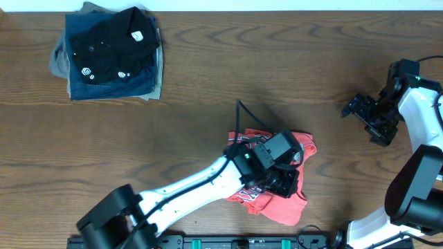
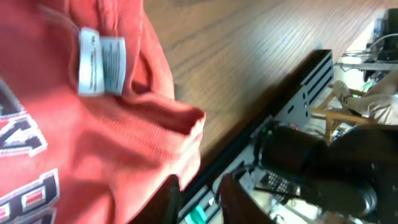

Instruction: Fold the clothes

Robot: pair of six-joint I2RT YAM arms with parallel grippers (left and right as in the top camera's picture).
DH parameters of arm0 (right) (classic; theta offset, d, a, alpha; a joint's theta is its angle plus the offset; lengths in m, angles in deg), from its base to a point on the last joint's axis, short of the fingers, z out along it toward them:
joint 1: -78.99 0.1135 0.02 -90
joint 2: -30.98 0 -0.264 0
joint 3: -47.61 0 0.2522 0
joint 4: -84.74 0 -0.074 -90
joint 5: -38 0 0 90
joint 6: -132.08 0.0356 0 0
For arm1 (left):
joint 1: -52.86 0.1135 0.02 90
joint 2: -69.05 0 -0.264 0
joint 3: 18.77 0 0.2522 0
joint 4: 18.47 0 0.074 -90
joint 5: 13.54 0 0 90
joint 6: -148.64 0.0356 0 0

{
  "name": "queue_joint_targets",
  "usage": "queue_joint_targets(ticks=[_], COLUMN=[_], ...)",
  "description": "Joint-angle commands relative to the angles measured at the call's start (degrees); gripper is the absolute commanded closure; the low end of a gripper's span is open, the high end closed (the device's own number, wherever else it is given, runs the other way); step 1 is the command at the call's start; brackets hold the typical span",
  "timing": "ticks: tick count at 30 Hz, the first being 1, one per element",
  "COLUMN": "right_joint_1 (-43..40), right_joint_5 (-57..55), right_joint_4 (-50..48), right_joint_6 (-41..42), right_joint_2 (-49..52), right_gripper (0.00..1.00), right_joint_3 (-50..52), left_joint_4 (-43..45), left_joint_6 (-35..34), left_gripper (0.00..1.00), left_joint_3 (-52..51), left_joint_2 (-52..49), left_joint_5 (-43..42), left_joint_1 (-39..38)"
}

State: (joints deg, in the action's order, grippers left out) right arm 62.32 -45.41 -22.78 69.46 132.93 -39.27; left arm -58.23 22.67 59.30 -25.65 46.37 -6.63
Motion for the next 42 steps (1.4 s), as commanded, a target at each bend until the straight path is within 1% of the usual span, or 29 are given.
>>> queue_joint_targets(ticks=[1,3,6,17,24,27,32,37,42], right_joint_1=[-0.2,-0.2,-0.2,-0.2,-0.2,-0.2,-0.2,-0.2,-0.2], right_joint_5=[-0.2,-0.2,-0.2,-0.2,-0.2,-0.2,-0.2,-0.2,-0.2], right_joint_4=[0.0,0.0,0.0,0.0,0.0,0.0,0.0,0.0,0.0], right_joint_6=[-0.7,-0.7,-0.7,-0.7,-0.7,-0.7,-0.7,-0.7,-0.7], right_joint_2=[-0.4,-0.4,-0.4,-0.4,-0.4,-0.4,-0.4,-0.4,-0.4], right_gripper=[0.01,0.01,0.01,0.01,0.01,0.01,0.01,0.01,0.01], right_joint_3=[-0.7,-0.7,-0.7,-0.7,-0.7,-0.7,-0.7,-0.7,-0.7], left_joint_4=[-2.9,-4.7,-5.4,-4.3,-0.5,0.0,0.0,0.0,0.0], left_joint_6=[0.3,0.3,0.3,-0.6,-0.6,-0.6,-0.6,-0.6,-0.6], left_gripper=[0.71,0.69,0.67,0.67,0.69,0.69,0.68,0.68,0.67], left_joint_3=[0.1,0.0,-0.1,-0.1,-0.1,-0.1,-0.1,-0.1,-0.1], left_joint_2=[-0.1,-0.4,-1.2,-8.8,-9.7,-9.7,-9.8,-9.8,-10.1], left_joint_5=[-0.3,-0.3,-0.3,-0.6,-7.4,-8.2,-7.3,-0.3,0.2], left_joint_1=[-0.2,-0.2,-0.2,-0.8,-2.0,-3.0,-3.5,-3.5,-3.5])
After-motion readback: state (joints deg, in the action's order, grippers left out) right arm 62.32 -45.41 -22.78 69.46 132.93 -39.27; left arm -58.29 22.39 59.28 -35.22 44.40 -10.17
